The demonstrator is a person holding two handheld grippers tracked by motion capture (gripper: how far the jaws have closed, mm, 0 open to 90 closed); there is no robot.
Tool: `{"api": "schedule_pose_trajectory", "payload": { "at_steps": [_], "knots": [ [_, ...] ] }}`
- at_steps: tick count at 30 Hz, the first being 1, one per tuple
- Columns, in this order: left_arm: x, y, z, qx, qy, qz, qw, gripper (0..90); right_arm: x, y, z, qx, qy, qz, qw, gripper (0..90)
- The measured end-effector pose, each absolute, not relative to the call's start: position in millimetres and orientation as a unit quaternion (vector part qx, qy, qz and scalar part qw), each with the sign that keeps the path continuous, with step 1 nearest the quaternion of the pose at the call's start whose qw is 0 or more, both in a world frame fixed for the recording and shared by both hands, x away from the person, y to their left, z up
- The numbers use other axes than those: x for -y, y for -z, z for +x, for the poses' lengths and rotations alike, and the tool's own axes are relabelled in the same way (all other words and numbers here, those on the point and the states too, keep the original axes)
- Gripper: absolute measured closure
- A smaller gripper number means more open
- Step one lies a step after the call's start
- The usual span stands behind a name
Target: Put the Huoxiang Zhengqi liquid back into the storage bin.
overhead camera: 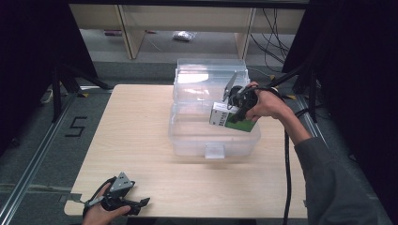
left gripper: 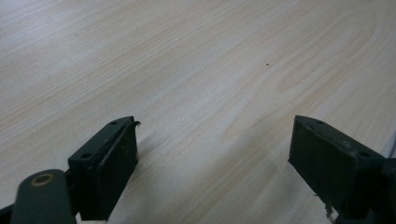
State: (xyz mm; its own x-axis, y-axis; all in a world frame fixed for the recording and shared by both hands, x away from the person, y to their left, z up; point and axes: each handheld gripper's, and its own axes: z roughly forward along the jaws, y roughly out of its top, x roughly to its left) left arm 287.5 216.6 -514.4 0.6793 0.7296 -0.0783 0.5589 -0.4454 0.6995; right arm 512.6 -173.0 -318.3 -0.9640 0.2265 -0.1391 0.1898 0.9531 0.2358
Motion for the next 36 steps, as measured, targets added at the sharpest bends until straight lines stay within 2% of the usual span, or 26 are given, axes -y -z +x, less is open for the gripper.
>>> {"api": "schedule_pose_trajectory", "payload": {
  "at_steps": [22, 36],
  "knots": [
    [-217, 515, 288, -0.385, -0.119, 0.841, 0.360, 15.0, 184, 374, 525, -0.992, -0.084, 0.077, 0.052, 64.8],
    [-216, 516, 288, -0.388, -0.117, 0.838, 0.365, 15.0, 185, 395, 531, -0.995, -0.071, 0.057, 0.038, 64.7]
  ]
}}
